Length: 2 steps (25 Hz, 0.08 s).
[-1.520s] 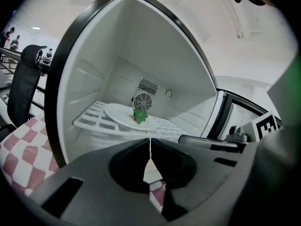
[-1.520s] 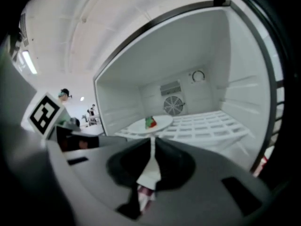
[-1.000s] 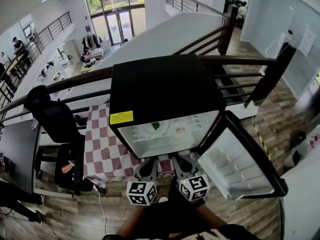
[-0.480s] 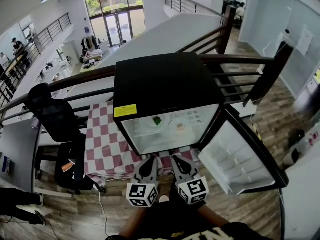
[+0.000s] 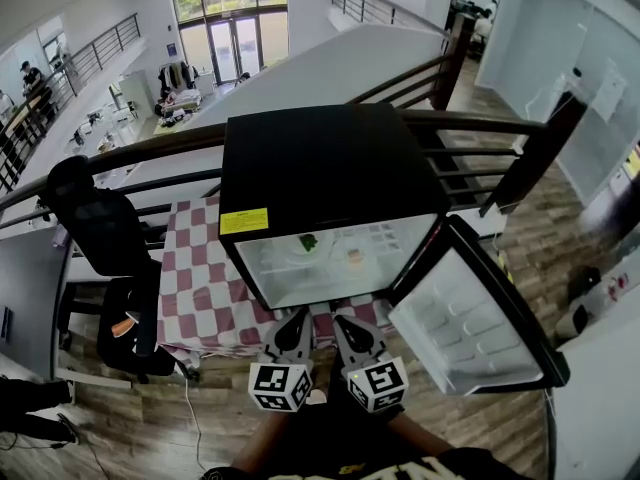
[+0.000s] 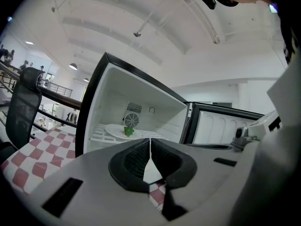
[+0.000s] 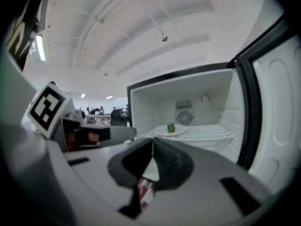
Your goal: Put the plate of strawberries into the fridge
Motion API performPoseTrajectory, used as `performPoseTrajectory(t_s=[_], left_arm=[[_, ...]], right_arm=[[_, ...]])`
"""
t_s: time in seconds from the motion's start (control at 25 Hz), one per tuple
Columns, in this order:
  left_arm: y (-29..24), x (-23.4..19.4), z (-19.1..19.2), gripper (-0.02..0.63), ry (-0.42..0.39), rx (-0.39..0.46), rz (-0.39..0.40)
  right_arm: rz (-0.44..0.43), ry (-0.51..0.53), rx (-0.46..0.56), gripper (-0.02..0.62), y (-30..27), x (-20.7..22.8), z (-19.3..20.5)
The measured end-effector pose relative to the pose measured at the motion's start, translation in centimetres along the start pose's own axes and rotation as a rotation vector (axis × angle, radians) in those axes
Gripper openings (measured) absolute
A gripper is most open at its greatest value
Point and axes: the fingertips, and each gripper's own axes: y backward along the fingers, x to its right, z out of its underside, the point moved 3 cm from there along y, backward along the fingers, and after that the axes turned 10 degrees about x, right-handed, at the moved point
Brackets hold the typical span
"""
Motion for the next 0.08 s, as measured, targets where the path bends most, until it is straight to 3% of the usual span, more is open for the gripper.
performPoseTrajectory(t_s=[0.08], left_arm=[[-0.57, -0.17, 0.03, 0.029, 0.002, 0.000, 0.001]], right_arm=[[-0.004, 0.000, -0.001, 0.021, -0.49, 0.17, 0.01]])
